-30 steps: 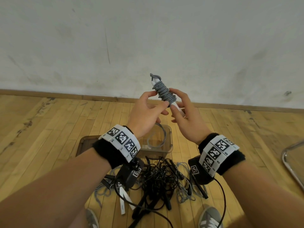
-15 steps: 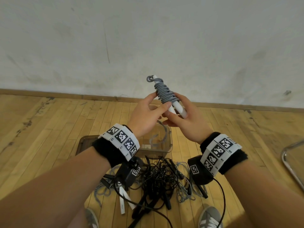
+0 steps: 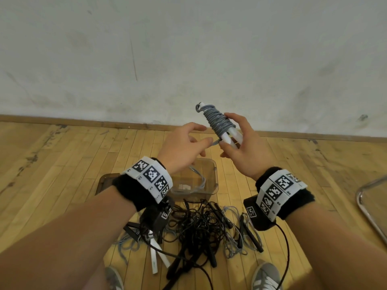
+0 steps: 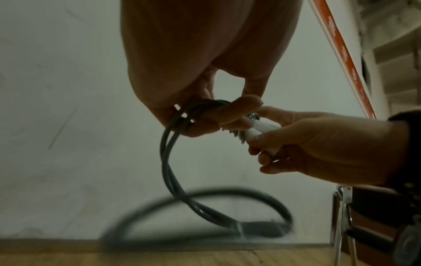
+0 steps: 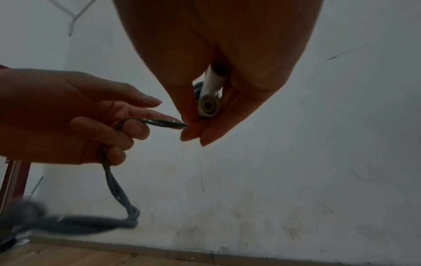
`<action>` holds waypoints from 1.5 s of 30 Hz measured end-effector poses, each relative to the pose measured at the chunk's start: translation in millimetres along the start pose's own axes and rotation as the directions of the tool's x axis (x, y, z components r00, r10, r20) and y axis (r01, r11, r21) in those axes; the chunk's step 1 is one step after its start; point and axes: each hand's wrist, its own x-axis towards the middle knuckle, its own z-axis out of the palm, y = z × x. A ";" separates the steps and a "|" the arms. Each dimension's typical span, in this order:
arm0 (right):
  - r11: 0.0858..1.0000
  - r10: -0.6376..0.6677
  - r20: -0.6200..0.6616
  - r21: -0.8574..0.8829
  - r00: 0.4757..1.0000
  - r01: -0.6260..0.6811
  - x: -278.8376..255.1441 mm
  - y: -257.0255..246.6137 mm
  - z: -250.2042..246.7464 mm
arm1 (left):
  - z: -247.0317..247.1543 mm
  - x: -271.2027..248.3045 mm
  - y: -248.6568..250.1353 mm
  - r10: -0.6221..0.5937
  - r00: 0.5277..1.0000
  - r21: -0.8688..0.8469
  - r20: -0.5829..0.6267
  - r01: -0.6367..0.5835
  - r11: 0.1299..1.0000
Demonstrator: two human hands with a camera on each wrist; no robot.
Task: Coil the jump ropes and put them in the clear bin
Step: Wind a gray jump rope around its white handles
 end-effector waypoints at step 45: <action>0.991 0.069 0.084 0.107 0.994 -0.078 -1.0 2.6 12.4 | 0.4 3.2 -3.0 -0.013 0.998 -0.016 -0.059 0.012 1.000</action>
